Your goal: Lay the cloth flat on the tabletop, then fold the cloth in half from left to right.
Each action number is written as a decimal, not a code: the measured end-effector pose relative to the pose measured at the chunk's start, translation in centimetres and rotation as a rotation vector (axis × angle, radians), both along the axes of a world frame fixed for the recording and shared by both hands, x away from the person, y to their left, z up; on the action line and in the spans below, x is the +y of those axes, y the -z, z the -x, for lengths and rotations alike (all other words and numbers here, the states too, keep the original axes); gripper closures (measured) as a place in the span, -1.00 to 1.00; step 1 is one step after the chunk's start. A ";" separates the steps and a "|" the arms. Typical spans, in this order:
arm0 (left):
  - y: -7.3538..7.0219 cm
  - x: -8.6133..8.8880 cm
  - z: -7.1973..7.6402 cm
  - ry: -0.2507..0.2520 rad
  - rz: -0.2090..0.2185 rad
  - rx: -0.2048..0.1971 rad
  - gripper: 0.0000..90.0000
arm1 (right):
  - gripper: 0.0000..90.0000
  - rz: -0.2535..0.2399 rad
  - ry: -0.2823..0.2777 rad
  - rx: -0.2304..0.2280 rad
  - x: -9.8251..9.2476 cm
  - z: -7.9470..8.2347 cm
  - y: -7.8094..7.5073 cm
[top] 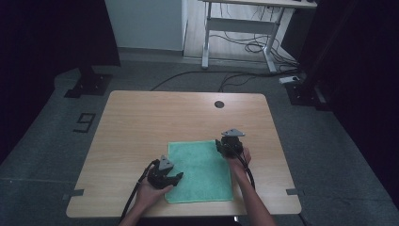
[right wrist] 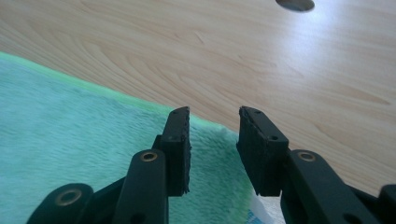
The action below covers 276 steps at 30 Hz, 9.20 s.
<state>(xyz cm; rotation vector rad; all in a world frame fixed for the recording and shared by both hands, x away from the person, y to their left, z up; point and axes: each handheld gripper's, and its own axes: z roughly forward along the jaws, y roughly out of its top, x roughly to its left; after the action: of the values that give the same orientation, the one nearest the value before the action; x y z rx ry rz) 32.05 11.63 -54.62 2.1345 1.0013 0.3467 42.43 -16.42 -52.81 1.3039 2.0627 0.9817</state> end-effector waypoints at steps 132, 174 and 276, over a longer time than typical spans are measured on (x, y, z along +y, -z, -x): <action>-2.6 0.8 -14.8 -0.154 0.013 0.047 0.10 | 0.01 -0.093 -0.539 0.025 13.9 15.5 1.1; -2.8 0.7 -13.9 -0.102 0.008 0.050 0.97 | 0.96 -0.066 -0.526 0.015 13.9 15.9 1.9; -11.2 4.9 -11.7 -0.120 0.096 -0.013 0.98 | 0.97 -0.282 -0.627 -0.113 16.7 17.1 -5.2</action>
<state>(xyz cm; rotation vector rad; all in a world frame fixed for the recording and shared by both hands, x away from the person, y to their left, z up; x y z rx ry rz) 43.79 16.50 -43.40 1.9890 1.1188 0.3618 25.37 0.31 -47.66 0.6871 2.3511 1.6189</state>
